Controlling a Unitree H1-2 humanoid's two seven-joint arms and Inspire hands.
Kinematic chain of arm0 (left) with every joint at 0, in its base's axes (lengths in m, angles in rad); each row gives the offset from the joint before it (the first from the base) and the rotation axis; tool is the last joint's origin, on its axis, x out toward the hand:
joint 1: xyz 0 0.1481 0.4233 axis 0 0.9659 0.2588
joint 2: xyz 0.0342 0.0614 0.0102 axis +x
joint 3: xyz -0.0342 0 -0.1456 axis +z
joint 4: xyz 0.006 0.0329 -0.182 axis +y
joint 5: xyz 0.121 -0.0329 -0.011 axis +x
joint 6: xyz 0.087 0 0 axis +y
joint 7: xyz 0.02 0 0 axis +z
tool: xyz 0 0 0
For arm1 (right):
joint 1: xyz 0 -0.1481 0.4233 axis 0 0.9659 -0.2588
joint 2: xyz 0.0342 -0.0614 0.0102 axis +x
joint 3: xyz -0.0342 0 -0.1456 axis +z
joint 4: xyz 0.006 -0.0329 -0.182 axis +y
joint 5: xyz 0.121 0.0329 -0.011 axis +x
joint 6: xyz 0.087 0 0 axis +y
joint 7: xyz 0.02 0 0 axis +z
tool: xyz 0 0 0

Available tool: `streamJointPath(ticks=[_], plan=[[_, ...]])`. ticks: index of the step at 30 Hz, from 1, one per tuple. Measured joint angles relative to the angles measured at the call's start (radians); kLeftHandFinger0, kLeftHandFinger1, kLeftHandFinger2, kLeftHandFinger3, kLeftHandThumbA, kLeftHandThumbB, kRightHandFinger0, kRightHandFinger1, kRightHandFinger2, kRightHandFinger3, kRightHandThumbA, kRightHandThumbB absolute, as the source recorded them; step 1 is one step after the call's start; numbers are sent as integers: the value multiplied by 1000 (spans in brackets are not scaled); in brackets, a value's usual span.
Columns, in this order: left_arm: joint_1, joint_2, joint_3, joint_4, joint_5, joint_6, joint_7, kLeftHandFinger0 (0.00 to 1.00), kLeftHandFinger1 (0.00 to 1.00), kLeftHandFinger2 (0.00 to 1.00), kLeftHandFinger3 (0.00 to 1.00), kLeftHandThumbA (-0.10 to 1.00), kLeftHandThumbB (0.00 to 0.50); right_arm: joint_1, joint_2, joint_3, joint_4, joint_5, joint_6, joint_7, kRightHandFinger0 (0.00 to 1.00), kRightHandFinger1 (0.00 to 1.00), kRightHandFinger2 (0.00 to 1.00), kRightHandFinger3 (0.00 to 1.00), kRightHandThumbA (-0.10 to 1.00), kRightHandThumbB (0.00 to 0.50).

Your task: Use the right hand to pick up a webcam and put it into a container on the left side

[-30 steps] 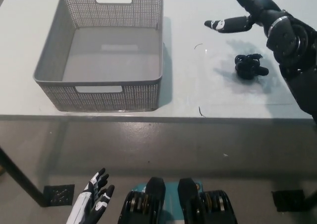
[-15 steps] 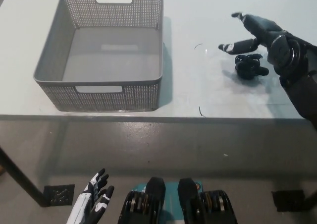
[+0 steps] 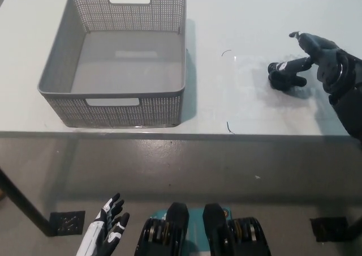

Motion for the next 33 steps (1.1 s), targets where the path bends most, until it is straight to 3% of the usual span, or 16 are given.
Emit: streamJointPath(ticks=[17, 26, 33], plan=[[-3, 0, 0, 2, 2, -6, 0, 1000, 1000, 1000, 1000, 736, 32, 0, 19, -12, 23, 13, -24, -28, 1000, 1000, 1000, 1000, 813, 500], [-4, 0, 0, 2, 1, -6, 0, 1000, 1000, 1000, 1000, 707, 20, -1, 21, -14, 23, 25, -27, -28, 1000, 1000, 1000, 1000, 756, 500], [-12, 0, 0, 2, 0, -6, 0, 1000, 1000, 1000, 1000, 716, 42, -1, 40, -14, 71, 25, -48, -32, 1000, 1000, 1000, 1000, 761, 500]])
